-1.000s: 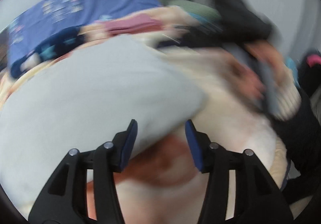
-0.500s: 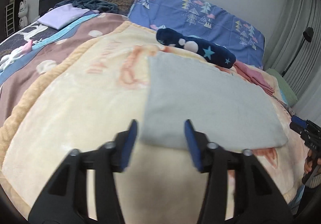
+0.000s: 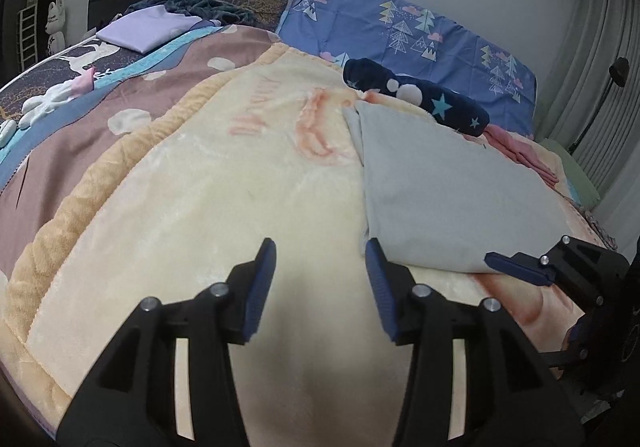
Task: Fold small clothes
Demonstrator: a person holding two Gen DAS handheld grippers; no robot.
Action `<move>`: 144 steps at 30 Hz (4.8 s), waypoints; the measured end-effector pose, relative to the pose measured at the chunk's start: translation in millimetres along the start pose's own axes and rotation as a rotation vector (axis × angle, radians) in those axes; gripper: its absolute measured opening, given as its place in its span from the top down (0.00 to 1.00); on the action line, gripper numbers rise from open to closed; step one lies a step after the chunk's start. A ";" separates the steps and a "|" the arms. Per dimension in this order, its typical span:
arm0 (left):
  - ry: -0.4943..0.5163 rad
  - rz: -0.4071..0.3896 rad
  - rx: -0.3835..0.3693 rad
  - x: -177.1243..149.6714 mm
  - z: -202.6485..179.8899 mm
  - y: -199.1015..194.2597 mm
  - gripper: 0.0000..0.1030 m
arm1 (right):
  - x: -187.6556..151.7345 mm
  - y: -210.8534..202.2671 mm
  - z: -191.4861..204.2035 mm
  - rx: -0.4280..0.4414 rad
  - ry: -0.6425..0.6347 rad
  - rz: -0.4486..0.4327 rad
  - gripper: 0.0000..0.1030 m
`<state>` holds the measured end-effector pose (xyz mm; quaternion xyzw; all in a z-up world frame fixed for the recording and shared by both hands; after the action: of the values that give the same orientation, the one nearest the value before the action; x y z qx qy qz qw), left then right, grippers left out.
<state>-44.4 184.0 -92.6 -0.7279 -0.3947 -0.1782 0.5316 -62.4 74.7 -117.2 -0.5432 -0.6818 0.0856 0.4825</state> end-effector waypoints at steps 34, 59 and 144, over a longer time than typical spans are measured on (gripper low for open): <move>-0.194 0.151 -0.201 78.7 22.7 88.7 0.67 | 44.3 81.0 2.5 -0.067 -0.046 0.026 0.99; -0.138 0.225 -0.291 133.2 -46.9 194.5 0.95 | 49.1 56.0 -4.7 0.068 0.102 -0.019 0.97; -0.070 0.249 -0.351 140.4 -103.9 179.2 0.91 | 31.2 12.7 -81.9 -0.243 0.282 -0.060 0.98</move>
<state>197.0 120.9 -72.2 -0.8582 -0.2827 -0.1519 0.4006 9.2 72.0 -65.1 -0.5833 -0.6286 -0.0889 0.5067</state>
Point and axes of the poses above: each gripper's, at about its wrist camera, not at the fingertips, and y roughly the way its jaws point, z to its left, x to its top, the point moved 5 cm from there along y, roughly the way its jaws point, and after that the axes turned 9 degrees about -y, right-handed, at the moved point
